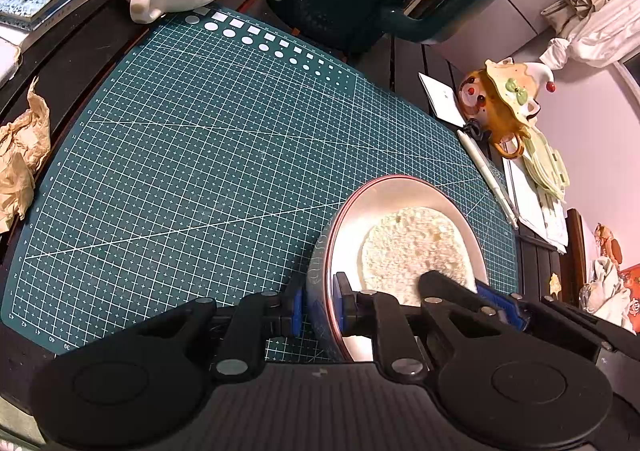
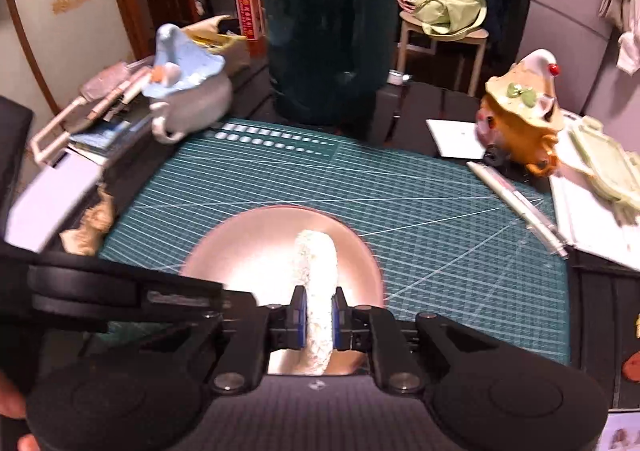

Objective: Clean bowl
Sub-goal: 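Hold the bowl with the left tool while the right tool scrubs the wall near the rim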

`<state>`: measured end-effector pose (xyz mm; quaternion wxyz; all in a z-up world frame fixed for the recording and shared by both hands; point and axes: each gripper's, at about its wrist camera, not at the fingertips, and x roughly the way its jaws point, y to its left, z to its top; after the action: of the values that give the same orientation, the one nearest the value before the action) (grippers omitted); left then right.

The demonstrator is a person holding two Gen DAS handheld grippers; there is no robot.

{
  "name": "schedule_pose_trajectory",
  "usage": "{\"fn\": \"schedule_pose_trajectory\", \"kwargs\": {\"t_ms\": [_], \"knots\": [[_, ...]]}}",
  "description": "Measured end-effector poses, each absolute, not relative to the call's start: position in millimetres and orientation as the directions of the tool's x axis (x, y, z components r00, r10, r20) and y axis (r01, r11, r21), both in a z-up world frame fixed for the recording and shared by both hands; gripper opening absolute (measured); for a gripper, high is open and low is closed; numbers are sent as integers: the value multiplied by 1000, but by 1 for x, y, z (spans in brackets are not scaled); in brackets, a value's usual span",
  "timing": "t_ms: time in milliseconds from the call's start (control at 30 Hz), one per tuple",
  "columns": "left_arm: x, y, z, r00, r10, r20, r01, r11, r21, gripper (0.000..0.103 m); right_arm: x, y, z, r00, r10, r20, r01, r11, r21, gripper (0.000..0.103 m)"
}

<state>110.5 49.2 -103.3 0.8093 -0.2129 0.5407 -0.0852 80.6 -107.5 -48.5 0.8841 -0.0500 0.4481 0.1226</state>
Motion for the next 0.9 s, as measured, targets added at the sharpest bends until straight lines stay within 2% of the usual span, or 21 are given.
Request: {"fn": "schedule_pose_trajectory", "kwargs": {"t_ms": [133, 500, 600, 900], "knots": [[111, 50, -104, 400, -371, -838, -94, 893, -440, 14, 72, -110, -34, 612, 156, -775, -254, 967, -7, 11], [111, 49, -103, 403, -363, -840, -91, 897, -432, 15, 76, -101, -48, 551, 237, -800, -291, 953, 82, 11], [111, 49, -103, 403, -360, -842, -90, 899, -428, 15, 81, -98, -61, 557, 148, -817, -277, 961, -15, 11], [114, 50, -104, 410, -365, -835, -78, 899, -431, 14, 74, -117, -27, 634, 152, -758, -236, 972, -3, 11]]}}
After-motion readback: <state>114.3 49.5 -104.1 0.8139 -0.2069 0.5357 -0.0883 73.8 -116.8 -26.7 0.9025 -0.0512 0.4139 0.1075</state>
